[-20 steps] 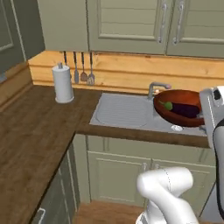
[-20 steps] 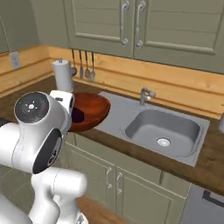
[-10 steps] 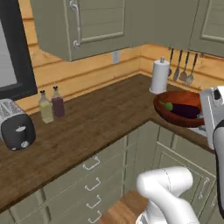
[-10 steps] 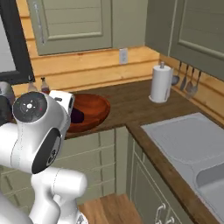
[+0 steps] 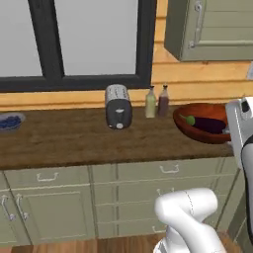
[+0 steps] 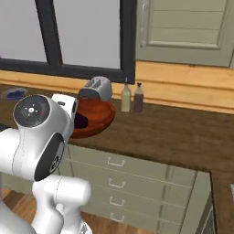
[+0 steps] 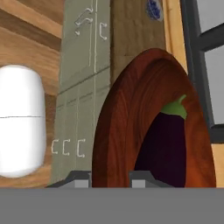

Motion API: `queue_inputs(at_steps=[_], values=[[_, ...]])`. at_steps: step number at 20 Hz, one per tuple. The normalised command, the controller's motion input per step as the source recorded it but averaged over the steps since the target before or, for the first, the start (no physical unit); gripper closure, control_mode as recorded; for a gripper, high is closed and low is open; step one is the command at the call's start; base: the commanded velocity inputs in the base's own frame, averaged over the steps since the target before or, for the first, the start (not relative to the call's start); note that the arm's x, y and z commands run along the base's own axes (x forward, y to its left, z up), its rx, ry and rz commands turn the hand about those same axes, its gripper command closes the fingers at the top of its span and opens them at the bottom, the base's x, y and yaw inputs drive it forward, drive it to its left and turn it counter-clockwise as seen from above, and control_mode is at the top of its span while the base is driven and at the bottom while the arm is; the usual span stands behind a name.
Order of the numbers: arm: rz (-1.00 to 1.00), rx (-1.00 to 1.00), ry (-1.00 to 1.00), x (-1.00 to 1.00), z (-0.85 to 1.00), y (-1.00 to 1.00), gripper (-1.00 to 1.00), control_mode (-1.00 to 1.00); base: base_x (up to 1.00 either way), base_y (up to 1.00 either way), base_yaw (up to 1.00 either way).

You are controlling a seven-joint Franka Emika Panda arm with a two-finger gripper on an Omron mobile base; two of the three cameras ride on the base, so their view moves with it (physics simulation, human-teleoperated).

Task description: Pick the eggplant from the sink and place it in the bowl. Then pick the bowl and place it in the microwave. Then close the microwave door and press the start button.

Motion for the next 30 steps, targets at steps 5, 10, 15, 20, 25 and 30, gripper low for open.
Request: queue_inputs(at_steps=[5,10,15,20,25,30], values=[[0.0,0.0,0.0,0.0,0.0,0.0,1.0,1.0,0.0,0.11,0.97],[0.0,0.0,0.0,0.0,0.0,0.0,1.0,1.0,0.0,0.13,0.96],[0.0,0.0,0.0,0.0,0.0,0.0,1.0,1.0,0.0,0.3,0.92],[0.0,0.0,0.0,0.0,0.0,0.0,1.0,1.0,0.02,0.29,0.91],[0.0,0.0,0.0,0.0,0.0,0.0,1.0,1.0,0.85,0.01,0.34],[0.0,0.0,0.0,0.0,0.0,0.0,1.0,1.0,1.0,0.0,0.2]])
